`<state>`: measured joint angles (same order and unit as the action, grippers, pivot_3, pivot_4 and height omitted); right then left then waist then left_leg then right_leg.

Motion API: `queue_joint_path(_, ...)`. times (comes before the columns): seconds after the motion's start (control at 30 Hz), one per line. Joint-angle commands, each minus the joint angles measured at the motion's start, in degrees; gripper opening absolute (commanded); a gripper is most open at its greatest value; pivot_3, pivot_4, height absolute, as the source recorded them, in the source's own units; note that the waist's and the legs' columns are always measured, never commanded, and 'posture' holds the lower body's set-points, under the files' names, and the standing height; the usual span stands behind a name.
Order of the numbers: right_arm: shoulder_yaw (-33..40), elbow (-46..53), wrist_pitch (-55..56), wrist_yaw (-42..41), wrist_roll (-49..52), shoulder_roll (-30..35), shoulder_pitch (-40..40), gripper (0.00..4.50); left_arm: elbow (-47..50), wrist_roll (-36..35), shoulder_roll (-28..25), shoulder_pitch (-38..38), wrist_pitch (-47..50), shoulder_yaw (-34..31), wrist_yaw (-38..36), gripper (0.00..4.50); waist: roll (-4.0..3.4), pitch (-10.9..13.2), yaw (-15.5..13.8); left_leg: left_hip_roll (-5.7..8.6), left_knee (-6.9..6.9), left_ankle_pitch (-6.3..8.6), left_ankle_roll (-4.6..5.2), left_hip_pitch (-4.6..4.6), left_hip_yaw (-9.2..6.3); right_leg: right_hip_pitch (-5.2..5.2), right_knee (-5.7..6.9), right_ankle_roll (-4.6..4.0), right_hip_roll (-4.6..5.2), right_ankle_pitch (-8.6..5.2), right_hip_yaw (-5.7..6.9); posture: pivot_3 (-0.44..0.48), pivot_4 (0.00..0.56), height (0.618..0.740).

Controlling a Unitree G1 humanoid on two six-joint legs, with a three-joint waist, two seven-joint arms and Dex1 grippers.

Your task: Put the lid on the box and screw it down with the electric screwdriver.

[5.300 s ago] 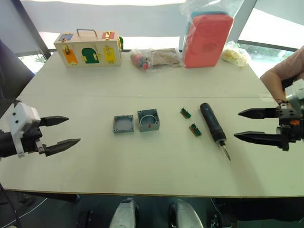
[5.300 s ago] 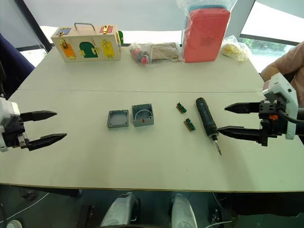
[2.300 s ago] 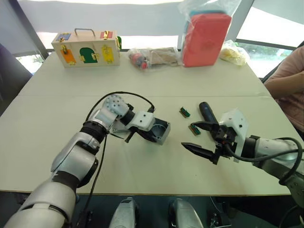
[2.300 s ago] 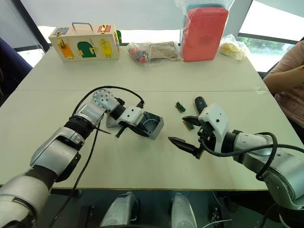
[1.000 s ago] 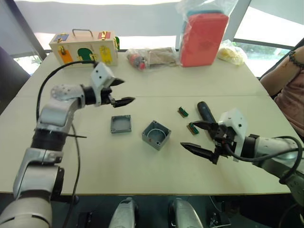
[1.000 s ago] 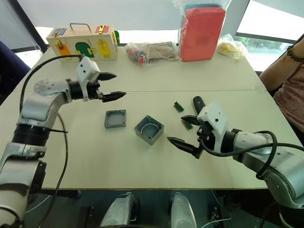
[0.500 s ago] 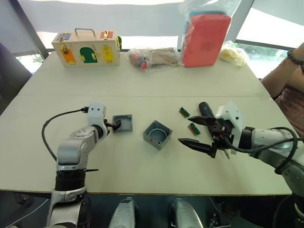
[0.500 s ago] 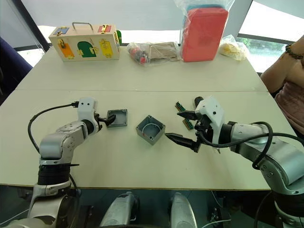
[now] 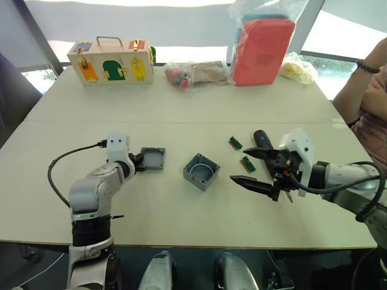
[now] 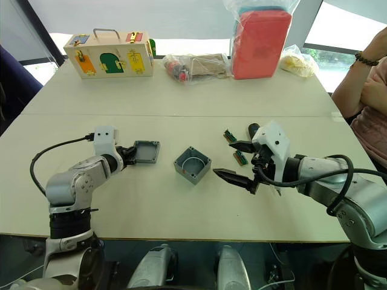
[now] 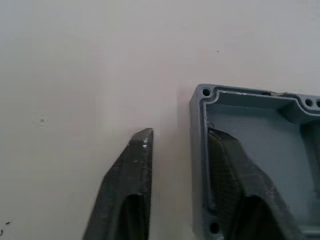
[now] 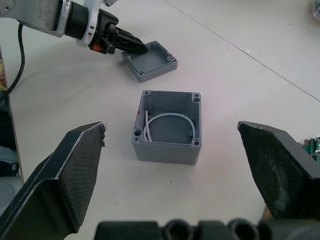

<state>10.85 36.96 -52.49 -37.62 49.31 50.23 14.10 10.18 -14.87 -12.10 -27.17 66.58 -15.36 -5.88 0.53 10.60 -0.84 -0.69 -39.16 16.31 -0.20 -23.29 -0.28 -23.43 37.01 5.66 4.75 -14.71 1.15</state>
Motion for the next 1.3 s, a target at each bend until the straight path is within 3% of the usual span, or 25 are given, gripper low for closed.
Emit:
queue_joint_path(0.03, 2.61, 1.65, -0.54, 1.19, 2.54, -0.12, 0.89, 4.5, -1.6, -1.57, 0.36, -2.18, 1.01, -1.32, -0.19, 0.04, 0.0, 0.0, 0.02, 0.0, 0.0, 0.0, 0.0, 0.0, -0.01, 0.0, 0.0, 0.0, 0.0, 0.0, 0.0, 0.0, 0.15, 0.73)
queue_joint_path(0.17, 3.66, 0.03, -3.17, 6.61, 8.76, -3.76, 3.81, 4.5, -1.47, -5.95, 0.47, -6.43, -6.86, -2.09, -6.29, 0.04, 0.07, 0.05, 0.08, -0.01, 0.0, 0.0, 0.0, -0.01, -0.01, -0.01, 0.0, 0.0, -0.01, 0.0, 0.0, 0.0, 0.15, 0.73)
queue_joint_path(0.43, 2.26, -9.32, -8.72, 35.36, 31.97, -18.4, 11.88, 4.5, -1.51, -7.47, 0.09, -9.73, -25.84, 4.76, -17.37, 0.04, 0.19, 0.12, 0.13, -0.03, 0.04, -0.04, -0.08, -0.08, 0.07, -0.07, -0.06, -0.03, 0.05, 0.01, -0.06, 0.0, 0.15, 0.73)
queue_joint_path(0.63, -1.52, -14.44, -6.72, 48.67, 40.56, -23.5, 15.43, 4.5, -2.57, -7.46, 0.16, -10.01, -32.14, 8.65, -20.85, 0.04, 0.18, 0.12, 0.19, -0.03, 0.03, -0.04, -0.07, -0.1, 0.15, -0.16, -0.01, -0.03, 0.02, 0.02, -0.14, 0.0, 0.15, 0.73)
queue_joint_path(0.8, -4.68, -17.16, -4.29, 51.5, 39.1, -28.49, 18.4, 4.5, -1.74, -7.58, 0.18, -8.89, -34.01, 11.73, -23.15, 0.04, 0.17, 0.13, 0.31, -0.04, 0.04, -0.04, -0.06, -0.11, 0.15, -0.21, 0.01, -0.02, -0.06, 0.02, -0.15, 0.0, 0.15, 0.73)
queue_joint_path(1.13, -5.3, -18.47, -2.22, 51.65, 37.92, -29.72, 19.64, 4.5, -1.05, -7.31, -1.32, -7.42, -34.91, 13.16, -23.43, 0.04, 0.16, 0.13, 0.27, -0.05, 0.05, -0.04, -0.06, -0.13, 0.16, -0.25, 0.03, -0.02, -0.07, 0.02, -0.16, 0.0, 0.15, 0.73)
queue_joint_path(1.23, -5.68, -18.62, -2.12, 51.34, 37.29, -29.99, 19.93, 3.85, -1.1, -7.34, -1.51, -7.42, -35.02, 13.29, -23.5, 0.0, 0.16, 0.13, 0.28, -0.05, 0.06, -0.03, -0.05, -0.13, 0.16, -0.25, 0.02, -0.02, -0.07, 0.02, -0.17, 0.0, 0.15, 0.73)
queue_joint_path(1.3, -6.05, -18.58, -2.1, 51.33, 36.98, -30.23, 19.98, 3.18, -1.03, -7.49, -1.58, -7.36, -34.94, 13.32, -23.44, 0.0, 0.16, 0.13, 0.3, -0.06, 0.06, -0.03, -0.05, -0.13, 0.16, -0.25, 0.02, -0.02, -0.07, 0.02, -0.17, 0.0, 0.15, 0.73)
